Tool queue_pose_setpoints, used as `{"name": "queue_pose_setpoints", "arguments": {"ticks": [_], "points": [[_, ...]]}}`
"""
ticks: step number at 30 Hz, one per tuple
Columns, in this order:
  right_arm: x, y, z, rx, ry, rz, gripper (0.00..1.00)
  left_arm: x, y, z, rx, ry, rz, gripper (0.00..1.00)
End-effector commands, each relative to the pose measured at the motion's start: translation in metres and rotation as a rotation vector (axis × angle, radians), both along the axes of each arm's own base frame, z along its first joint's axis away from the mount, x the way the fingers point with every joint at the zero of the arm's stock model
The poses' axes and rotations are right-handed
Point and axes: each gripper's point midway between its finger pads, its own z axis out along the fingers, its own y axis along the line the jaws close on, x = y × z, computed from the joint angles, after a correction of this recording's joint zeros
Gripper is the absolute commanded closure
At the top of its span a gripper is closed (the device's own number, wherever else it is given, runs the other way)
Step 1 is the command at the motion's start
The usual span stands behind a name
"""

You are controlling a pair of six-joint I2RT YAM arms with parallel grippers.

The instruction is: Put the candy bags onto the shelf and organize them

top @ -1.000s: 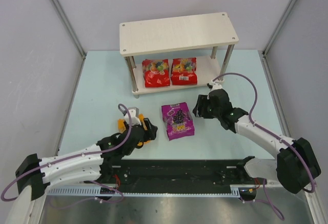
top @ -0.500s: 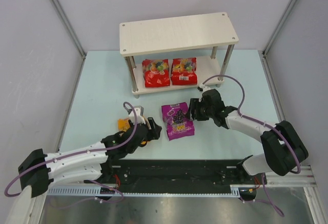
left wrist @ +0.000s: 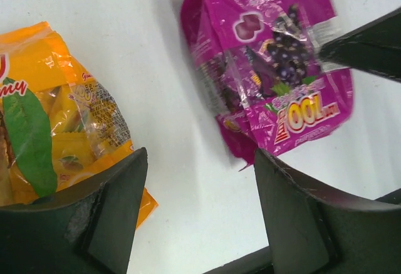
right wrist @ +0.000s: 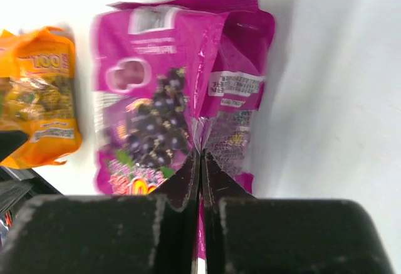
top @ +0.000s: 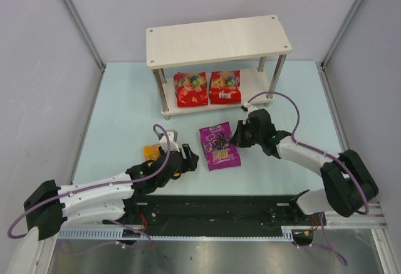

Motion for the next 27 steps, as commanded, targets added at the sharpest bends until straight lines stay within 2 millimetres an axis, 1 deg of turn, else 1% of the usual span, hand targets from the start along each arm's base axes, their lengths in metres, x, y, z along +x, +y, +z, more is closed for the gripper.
{"name": "queue_pose_setpoints", "arguments": {"ticks": [1, 2, 3, 4, 5, 6, 7, 8, 10, 13, 16, 17, 18, 19, 20, 21, 22, 24, 27], "points": [[0.017, -0.025, 0.073, 0.000, -0.214, -0.113, 1.00, 0.006, -0.009, 0.025, -0.050, -0.053, -0.007, 0.26], [0.015, -0.040, 0.072, -0.072, -0.218, -0.140, 1.00, 0.006, -0.009, 0.026, -0.051, -0.055, -0.006, 0.26], [0.015, -0.046, 0.079, -0.103, -0.236, -0.154, 1.00, 0.006, -0.008, 0.026, -0.048, -0.057, -0.006, 0.26], [0.020, -0.052, 0.097, -0.123, -0.273, -0.168, 1.00, 0.007, -0.008, 0.026, -0.047, -0.058, -0.006, 0.26], [0.016, -0.068, 0.092, -0.219, -0.241, -0.194, 1.00, 0.007, -0.008, 0.027, -0.046, -0.059, -0.006, 0.26], [0.017, -0.077, 0.093, -0.286, -0.236, -0.197, 1.00, 0.007, -0.008, 0.026, -0.039, -0.061, -0.009, 0.26], [0.025, -0.086, 0.103, -0.345, -0.250, -0.231, 1.00, 0.007, -0.008, 0.026, -0.033, -0.060, -0.011, 0.26], [0.019, -0.096, 0.096, -0.415, -0.209, -0.226, 1.00, 0.007, -0.008, 0.026, -0.029, -0.061, -0.011, 0.26], [0.022, -0.110, 0.094, -0.518, -0.195, -0.244, 1.00, 0.008, -0.006, 0.025, -0.015, -0.062, -0.012, 0.26], [0.021, -0.122, 0.097, -0.612, -0.185, -0.255, 1.00, 0.008, -0.006, 0.025, -0.008, -0.063, -0.015, 0.26], [0.020, -0.117, 0.091, -0.710, -0.182, -0.210, 1.00, 0.007, -0.006, 0.024, -0.009, -0.062, -0.016, 0.26], [0.020, -0.114, 0.080, -0.757, -0.159, -0.181, 1.00, 0.007, -0.005, 0.024, -0.008, -0.063, -0.015, 0.26], [0.021, -0.109, 0.078, -0.781, -0.164, -0.159, 1.00, 0.007, -0.005, 0.024, -0.010, -0.062, -0.012, 0.26], [0.018, -0.100, 0.077, -0.823, -0.186, -0.124, 1.00, 0.007, -0.005, 0.023, -0.010, -0.060, -0.013, 0.26], [0.017, -0.095, 0.067, -0.865, -0.171, -0.098, 1.00, 0.006, -0.004, 0.023, -0.010, -0.060, -0.011, 0.26], [0.016, -0.088, 0.067, -0.879, -0.187, -0.081, 1.00, 0.006, -0.002, 0.022, -0.010, -0.057, -0.008, 0.26], [0.013, -0.076, 0.065, -0.886, -0.207, -0.050, 1.00, 0.006, -0.001, 0.022, -0.011, -0.058, -0.003, 0.26], [0.012, -0.058, 0.062, -0.861, -0.227, -0.017, 1.00, 0.005, 0.001, 0.022, -0.019, -0.056, 0.001, 0.26], [0.004, -0.024, 0.059, -0.742, -0.227, 0.052, 1.00, 0.004, 0.004, 0.021, -0.017, -0.053, 0.009, 0.26]]}}
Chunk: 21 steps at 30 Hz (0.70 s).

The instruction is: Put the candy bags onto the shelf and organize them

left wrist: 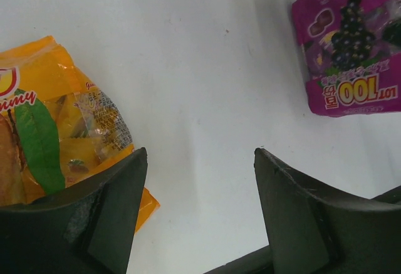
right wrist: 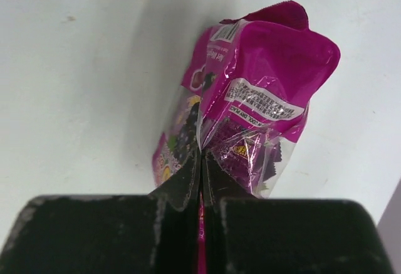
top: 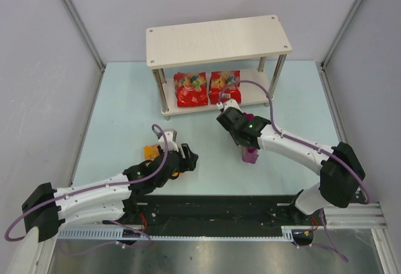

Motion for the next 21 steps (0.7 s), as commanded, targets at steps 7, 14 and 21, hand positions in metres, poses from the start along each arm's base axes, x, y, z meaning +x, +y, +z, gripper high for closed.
{"name": "queue_pose_setpoints", "arguments": {"ticks": [7, 14, 21], "points": [[-0.024, 0.108, -0.006, 0.397, 0.162, 0.197, 0.87, 0.003, 0.006, 0.013, -0.028, -0.022, 0.037, 0.26], [-0.043, 0.150, 0.030, 0.599, 0.171, 0.347, 0.42, 0.001, 0.008, 0.012, -0.030, -0.017, 0.041, 0.26], [0.001, 0.083, 0.072, 0.695, -0.050, 0.117, 0.32, 0.001, 0.009, 0.011, -0.040, -0.018, 0.045, 0.26]]}}
